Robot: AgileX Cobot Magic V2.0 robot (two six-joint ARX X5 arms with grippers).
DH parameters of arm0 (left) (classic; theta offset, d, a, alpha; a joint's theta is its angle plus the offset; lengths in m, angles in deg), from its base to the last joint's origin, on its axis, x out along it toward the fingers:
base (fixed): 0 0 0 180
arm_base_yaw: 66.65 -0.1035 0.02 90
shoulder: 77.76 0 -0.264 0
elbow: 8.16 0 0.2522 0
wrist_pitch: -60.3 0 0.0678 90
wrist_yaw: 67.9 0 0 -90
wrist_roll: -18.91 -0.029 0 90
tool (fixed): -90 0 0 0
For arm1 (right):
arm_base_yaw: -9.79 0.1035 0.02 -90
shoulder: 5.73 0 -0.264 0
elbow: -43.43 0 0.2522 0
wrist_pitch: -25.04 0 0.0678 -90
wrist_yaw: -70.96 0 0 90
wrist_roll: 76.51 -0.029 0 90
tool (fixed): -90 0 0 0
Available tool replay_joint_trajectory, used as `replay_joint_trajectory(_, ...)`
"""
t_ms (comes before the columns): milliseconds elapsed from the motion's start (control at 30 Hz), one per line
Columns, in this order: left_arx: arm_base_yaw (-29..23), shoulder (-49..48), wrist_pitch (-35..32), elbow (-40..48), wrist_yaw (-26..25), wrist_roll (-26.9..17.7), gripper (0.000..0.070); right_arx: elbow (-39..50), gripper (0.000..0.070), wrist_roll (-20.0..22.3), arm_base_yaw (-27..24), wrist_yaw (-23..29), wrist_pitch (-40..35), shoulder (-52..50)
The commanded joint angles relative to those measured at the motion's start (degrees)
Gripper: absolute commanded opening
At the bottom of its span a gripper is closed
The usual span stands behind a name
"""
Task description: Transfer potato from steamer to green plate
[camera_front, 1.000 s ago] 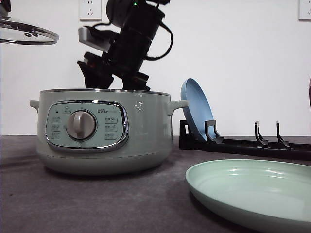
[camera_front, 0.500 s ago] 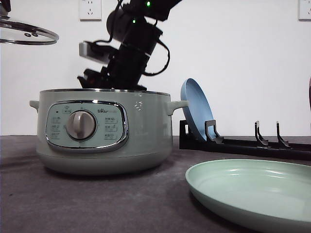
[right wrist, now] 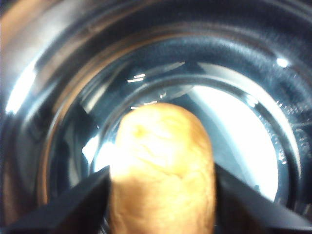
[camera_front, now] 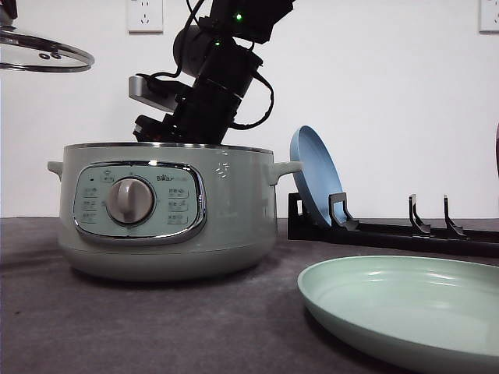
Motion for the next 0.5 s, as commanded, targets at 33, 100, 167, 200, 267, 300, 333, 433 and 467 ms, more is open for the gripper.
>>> replay_joint_trajectory(33,-0.2,-0.3,-2.4,-2.7,0.0,0.1,0.0000,-1.5,0.0253,-1.7,0.3,-0.1,-0.4,2.3)
replay_joint_trajectory(100,-0.2,-0.3,-2.6,-2.7,0.0,0.1,0.0000,-1.6,0.0240,-1.9,0.3,-0.1,-0.6,2.2)
replay_joint_trajectory(167,-0.3,-0.3,-2.6,-2.7,0.0,0.1,0.0000,-1.6,0.0240,-2.2,0.1,-0.1,-0.5,1.6)
replay_joint_trajectory(200,-0.3,-0.3,-2.6,-2.7,0.0,0.1,0.0000,-1.7,0.0240,-2.3,0.0,-0.1,-0.5,1.1)
replay_joint_trajectory(267,-0.3,-0.3,-2.6,-2.7,-0.1,0.1,0.0000,-2.0,0.0240,-2.6,-0.1,-0.1,0.1,0.0)
replay_joint_trajectory(300,-0.3,-0.3,-2.6,-2.7,-0.1,0.1,0.0000,-2.3,0.0240,-2.6,-0.2,0.0,0.7,-0.7)
replay_joint_trajectory(333,-0.3,-0.3,-2.6,-2.7,-0.1,0.1,0.0000,-2.8,0.0240,-2.6,-0.2,0.0,1.4,-1.5)
replay_joint_trajectory(433,-0.3,-0.3,-2.6,-2.6,-0.3,0.1,0.0000,-4.9,0.0240,-2.5,-0.5,0.0,4.5,-4.0)
replay_joint_trajectory(467,-0.3,-0.3,-2.6,-2.6,-0.3,0.2,0.0000,-5.9,0.0240,-2.5,-0.5,0.0,6.1,-4.7)
